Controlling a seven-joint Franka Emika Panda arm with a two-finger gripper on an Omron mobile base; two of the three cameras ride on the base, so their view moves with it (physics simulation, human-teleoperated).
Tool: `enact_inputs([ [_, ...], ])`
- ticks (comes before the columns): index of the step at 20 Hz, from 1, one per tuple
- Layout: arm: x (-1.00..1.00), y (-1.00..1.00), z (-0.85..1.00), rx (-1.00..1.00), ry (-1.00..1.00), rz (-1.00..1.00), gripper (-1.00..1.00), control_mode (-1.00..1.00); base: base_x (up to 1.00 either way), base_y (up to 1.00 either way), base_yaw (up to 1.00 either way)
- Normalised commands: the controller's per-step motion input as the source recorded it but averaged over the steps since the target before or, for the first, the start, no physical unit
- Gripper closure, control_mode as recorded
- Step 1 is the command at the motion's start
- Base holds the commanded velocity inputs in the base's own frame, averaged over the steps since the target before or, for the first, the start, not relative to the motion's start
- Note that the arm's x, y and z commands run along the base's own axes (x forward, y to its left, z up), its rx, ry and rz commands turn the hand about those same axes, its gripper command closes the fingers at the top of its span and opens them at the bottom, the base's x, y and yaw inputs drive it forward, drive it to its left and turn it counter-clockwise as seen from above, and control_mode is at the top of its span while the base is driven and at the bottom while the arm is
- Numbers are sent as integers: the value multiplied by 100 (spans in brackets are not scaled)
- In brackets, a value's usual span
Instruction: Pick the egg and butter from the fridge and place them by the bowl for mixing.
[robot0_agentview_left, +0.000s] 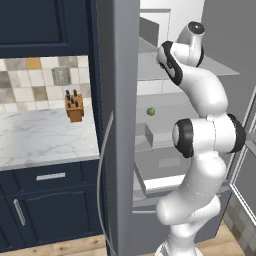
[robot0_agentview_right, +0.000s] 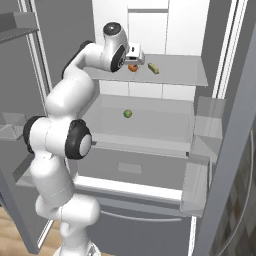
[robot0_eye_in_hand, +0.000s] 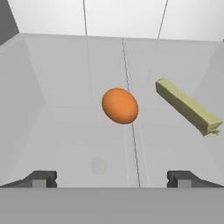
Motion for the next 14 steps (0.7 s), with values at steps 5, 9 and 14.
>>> enact_inputs([
  [5, 41, -2, -4, 0, 0, 0, -100, -100, 0, 0, 0],
  [9, 27, -10, -13, 0, 0, 0, -100, -100, 0, 0, 0],
  [14, 33, -11, -17, 0, 0, 0, -100, -100, 0, 0, 0],
])
